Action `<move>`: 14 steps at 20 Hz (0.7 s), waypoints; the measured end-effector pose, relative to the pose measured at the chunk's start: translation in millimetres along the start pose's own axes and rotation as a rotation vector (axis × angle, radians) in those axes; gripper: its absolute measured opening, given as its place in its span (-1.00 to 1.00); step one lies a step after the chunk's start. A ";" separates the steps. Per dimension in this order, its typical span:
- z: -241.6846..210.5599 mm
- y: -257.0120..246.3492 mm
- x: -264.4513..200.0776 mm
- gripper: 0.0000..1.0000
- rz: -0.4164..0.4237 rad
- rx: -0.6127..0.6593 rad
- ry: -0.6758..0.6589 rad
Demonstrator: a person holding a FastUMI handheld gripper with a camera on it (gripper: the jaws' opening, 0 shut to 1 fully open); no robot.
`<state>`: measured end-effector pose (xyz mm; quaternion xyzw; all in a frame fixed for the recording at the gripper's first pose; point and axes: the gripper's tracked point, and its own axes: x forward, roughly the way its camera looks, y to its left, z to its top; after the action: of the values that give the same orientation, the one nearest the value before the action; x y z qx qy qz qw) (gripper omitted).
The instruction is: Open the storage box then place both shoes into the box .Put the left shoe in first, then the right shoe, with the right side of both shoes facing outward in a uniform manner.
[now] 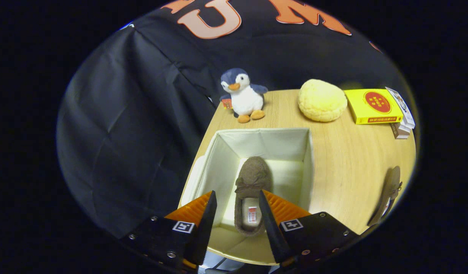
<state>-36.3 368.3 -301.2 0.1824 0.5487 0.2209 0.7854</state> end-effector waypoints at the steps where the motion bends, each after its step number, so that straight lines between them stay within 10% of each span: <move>1: 6.5 -7.6 -13.9 0.56 -0.001 -0.012 -0.028; 5: 22.6 -45.9 -67.0 0.94 -0.009 -0.029 -0.118; 14: -8.7 -198.9 -139.2 0.97 -0.184 0.011 -0.150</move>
<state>-57.1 126.3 -300.4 0.1515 0.5040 0.1307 0.8402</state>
